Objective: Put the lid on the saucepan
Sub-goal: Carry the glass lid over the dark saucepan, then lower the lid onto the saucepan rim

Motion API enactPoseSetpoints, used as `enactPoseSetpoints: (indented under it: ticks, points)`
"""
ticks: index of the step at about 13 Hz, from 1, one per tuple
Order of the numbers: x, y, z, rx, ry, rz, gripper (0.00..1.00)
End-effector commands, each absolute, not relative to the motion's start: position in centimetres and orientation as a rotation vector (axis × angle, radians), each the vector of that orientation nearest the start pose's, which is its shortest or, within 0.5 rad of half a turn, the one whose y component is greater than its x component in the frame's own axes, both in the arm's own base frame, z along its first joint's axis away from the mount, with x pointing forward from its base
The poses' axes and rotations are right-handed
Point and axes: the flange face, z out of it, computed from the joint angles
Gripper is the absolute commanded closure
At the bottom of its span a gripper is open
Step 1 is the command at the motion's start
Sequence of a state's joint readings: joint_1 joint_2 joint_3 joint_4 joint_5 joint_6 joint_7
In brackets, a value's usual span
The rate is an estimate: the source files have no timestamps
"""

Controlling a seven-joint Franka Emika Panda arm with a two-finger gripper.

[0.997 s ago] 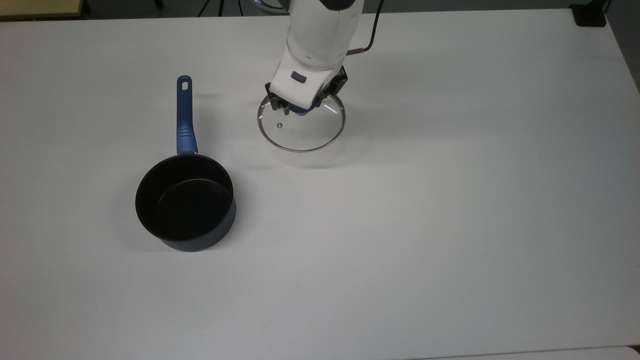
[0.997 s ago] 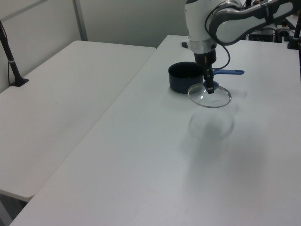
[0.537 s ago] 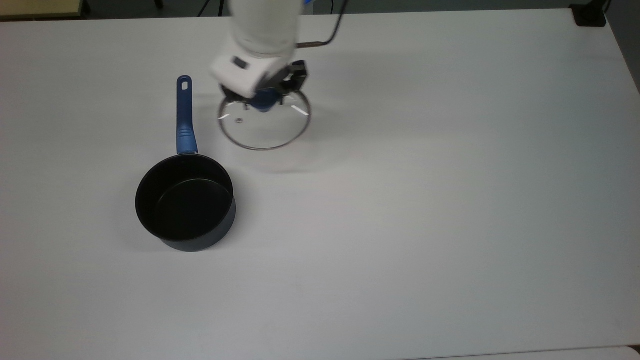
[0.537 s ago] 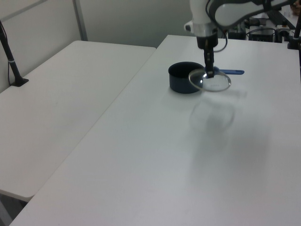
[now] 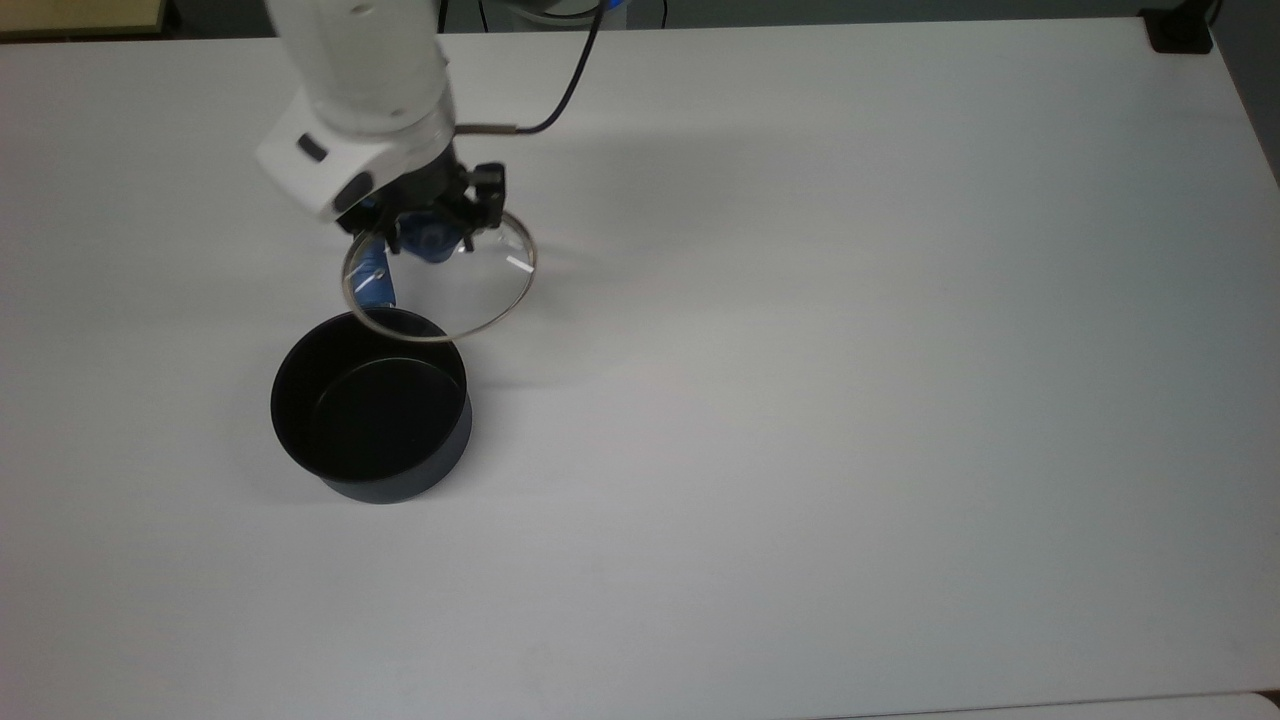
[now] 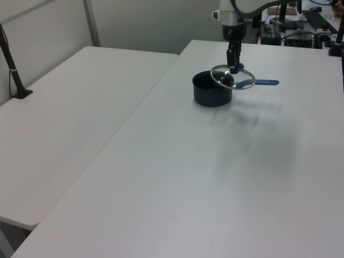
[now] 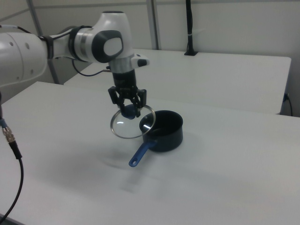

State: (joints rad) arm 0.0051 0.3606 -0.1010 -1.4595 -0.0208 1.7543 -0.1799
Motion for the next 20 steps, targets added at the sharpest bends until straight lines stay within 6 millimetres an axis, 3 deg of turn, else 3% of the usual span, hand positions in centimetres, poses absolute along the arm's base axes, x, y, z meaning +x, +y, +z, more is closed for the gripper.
enactPoseSetpoints:
  ticks: [1, 6, 9, 20]
  points:
    - [67.6, -6.8, 48.1, -3.159, -0.103, 0.075, 0.58]
    - [69.9, -8.9, 47.2, -3.168, -0.059, 0.020, 0.59]
    - [71.5, -9.5, 47.2, -3.191, -0.054, -0.166, 0.59]
    - [72.7, -10.2, 44.2, -3.203, -0.046, -0.194, 0.59]
